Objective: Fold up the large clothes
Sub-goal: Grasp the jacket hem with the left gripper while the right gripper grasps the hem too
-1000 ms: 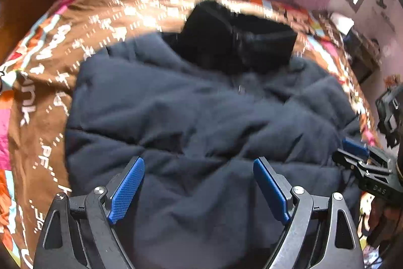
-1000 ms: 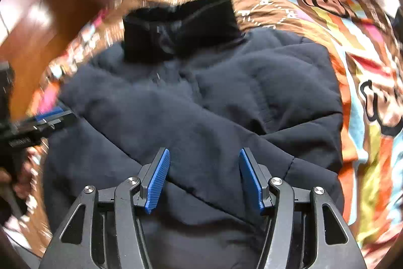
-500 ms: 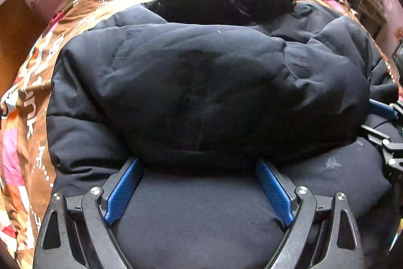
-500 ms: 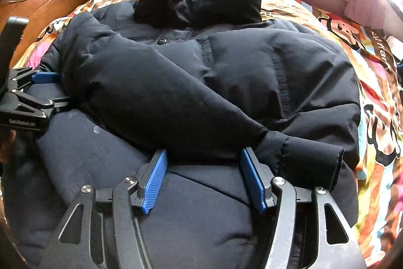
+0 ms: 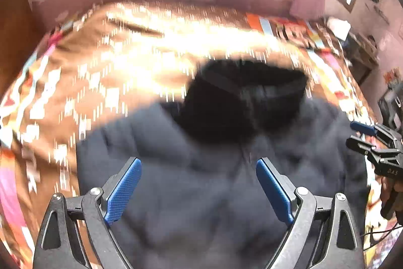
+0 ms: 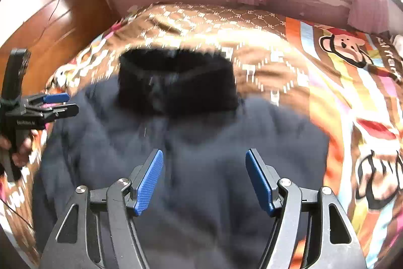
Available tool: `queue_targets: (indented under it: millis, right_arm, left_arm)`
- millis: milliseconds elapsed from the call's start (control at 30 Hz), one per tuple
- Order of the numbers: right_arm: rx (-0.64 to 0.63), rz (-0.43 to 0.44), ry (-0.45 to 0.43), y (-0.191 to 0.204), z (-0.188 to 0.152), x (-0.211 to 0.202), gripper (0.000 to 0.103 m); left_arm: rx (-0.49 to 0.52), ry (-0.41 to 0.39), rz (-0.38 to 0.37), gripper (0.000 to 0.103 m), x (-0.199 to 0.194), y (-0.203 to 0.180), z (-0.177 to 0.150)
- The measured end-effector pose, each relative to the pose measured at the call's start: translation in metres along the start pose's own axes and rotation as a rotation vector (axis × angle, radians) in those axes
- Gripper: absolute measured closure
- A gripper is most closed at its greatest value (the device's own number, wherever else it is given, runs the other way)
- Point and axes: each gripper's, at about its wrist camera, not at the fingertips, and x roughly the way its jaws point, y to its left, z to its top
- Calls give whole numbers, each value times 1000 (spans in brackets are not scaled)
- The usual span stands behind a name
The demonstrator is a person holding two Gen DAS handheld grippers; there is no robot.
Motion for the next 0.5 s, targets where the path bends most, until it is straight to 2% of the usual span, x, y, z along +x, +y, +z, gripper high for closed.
queue_targets:
  millis: [100, 167, 267, 300, 367, 433, 467, 500]
  right_arm:
    - [-35, 14, 11, 7, 43, 23, 40]
    - [-78, 14, 53, 15, 75, 46, 40]
    - [-97, 20, 132, 27, 103, 74, 40]
    - [-94, 39, 156, 30, 111, 82, 40]
    - [-71, 49, 175, 33, 121, 94, 40]
    - [-51, 76, 219, 34, 127, 110, 40]
    - [-47, 73, 229, 35, 129, 116, 41]
    - [-44, 72, 232, 36, 129, 121, 46]
  left_arm:
    - [0, -34, 19, 11, 17, -3, 48]
    - [-5, -31, 27, 11, 33, -2, 76]
    - [-2, 12, 13, 13, 54, -5, 104]
    - [4, 36, 0, 16, 63, -7, 112]
    - [16, 84, -20, 24, 75, -11, 118]
    - [27, 130, -40, 45, 86, -16, 117]
    - [34, 150, -43, 51, 92, -17, 116]
    - [45, 175, -41, 62, 98, -19, 115]
